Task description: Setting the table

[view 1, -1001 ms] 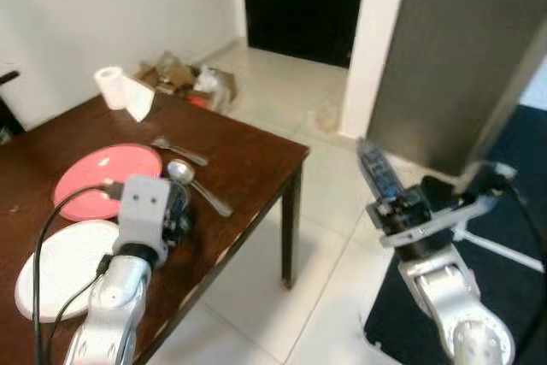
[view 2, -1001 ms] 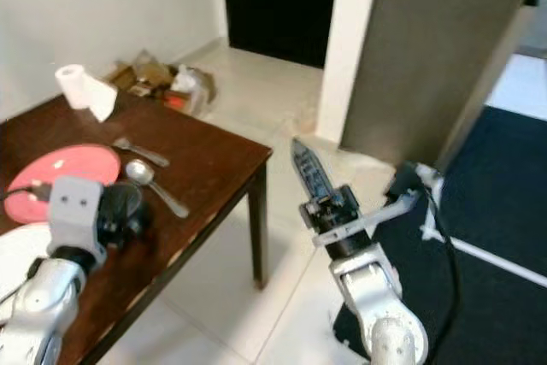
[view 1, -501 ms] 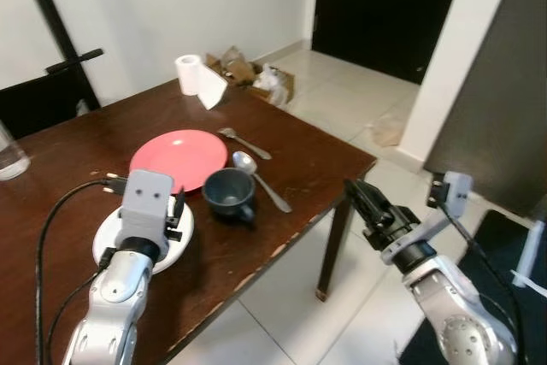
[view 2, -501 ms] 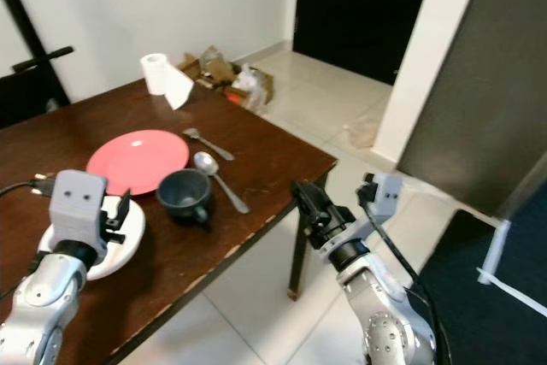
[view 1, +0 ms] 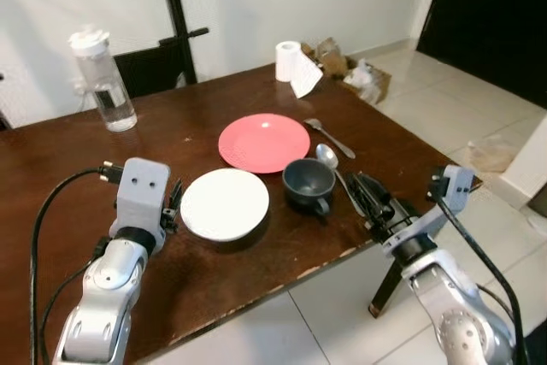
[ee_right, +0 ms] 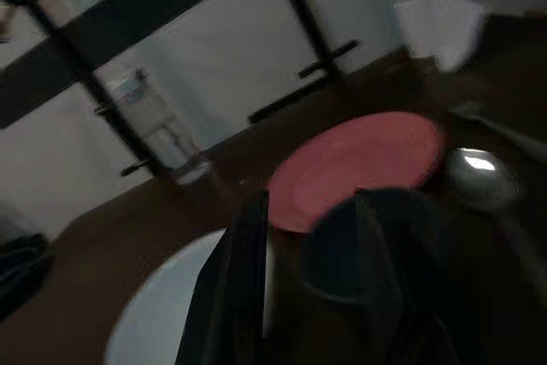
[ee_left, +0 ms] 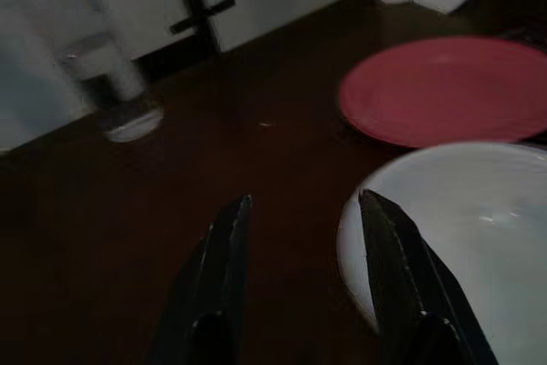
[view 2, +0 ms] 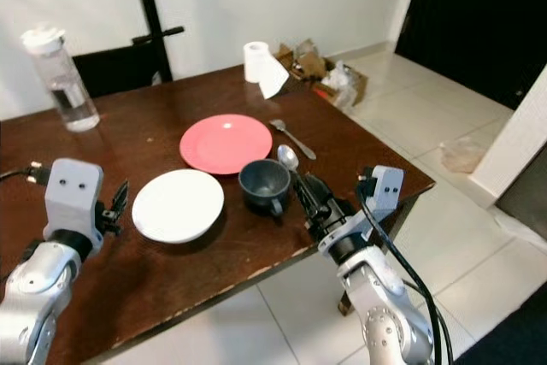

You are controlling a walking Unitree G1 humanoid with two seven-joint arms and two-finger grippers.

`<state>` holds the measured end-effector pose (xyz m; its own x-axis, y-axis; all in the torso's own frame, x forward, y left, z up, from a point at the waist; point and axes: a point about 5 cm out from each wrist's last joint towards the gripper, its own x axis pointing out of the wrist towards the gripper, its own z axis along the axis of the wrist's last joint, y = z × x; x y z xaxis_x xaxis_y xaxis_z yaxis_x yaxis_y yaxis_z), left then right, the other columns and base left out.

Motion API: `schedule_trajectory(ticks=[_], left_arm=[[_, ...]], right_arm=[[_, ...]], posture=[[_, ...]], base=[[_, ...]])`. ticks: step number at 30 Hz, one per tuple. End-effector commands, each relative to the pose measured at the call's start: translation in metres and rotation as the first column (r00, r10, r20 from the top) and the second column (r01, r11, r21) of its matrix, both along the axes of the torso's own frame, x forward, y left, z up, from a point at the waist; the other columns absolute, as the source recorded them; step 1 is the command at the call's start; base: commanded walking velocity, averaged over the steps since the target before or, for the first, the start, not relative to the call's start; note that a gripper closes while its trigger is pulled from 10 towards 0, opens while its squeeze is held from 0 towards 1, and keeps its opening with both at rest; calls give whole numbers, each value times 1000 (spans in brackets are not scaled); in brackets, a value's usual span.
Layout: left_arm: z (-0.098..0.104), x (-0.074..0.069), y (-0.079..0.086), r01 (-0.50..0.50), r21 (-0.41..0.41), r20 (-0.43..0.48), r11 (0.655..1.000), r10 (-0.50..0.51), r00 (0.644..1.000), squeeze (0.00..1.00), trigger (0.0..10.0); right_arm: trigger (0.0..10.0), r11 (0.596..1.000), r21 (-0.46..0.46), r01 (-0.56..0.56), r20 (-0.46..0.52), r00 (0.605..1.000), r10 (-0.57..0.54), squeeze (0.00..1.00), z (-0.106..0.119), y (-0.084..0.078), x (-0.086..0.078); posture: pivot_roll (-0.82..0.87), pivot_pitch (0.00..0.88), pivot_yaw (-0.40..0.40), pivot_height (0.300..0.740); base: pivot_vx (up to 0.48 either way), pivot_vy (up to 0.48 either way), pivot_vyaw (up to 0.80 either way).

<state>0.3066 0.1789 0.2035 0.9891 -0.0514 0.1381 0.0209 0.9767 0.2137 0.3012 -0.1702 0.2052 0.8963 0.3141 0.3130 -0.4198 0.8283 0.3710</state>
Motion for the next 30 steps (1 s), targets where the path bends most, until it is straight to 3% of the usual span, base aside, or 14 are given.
schedule_trajectory(ticks=[1,6,12,18,21,25,26,28,30], left_arm=[[-6,1,3,1,2,-50,1000,-1,999,0,10000],[-6,6,6,37,-4,-101,999,-37,994,0,10000],[5,14,12,186,-27,-166,982,-188,968,0,10000],[7,19,21,367,19,-272,930,-349,897,0,10000],[-3,25,16,421,-17,-326,907,-402,855,0,10000],[-11,31,11,440,-6,-363,898,-412,836,0,10000],[-15,37,3,480,-9,-393,877,-444,805,0,10000],[-15,39,1,496,-10,-402,868,-458,793,0,10000],[-15,41,-3,542,-27,-421,840,-502,756,0,10000]], right_arm=[[10000,1000,2,31,-23,999,-31,0,-7,-1,0],[10000,992,25,121,-27,992,-120,0,-5,-10,4],[10000,980,61,189,-14,982,-189,0,-1,-18,7],[10000,978,38,206,8,978,-207,0,2,-15,7],[10000,976,18,216,15,976,-217,0,3,-11,8],[10000,975,9,221,20,975,-221,0,4,-10,8],[10000,973,-6,231,30,972,-231,0,6,-8,7],[10000,972,-13,236,35,971,-235,0,6,-7,7],[10000,969,-27,247,46,968,-246,0,8,-6,5]], posture=[[55,80,92,740],[51,80,91,740],[49,77,90,740],[54,82,91,740],[59,90,90,740],[54,96,93,740],[50,103,96,740],[48,106,98,740],[44,115,104,740]], base=[[0,0,788],[0,0,315],[0,0,0],[0,0,0],[0,0,0],[0,0,0],[0,0,0],[0,0,0],[0,0,0]])
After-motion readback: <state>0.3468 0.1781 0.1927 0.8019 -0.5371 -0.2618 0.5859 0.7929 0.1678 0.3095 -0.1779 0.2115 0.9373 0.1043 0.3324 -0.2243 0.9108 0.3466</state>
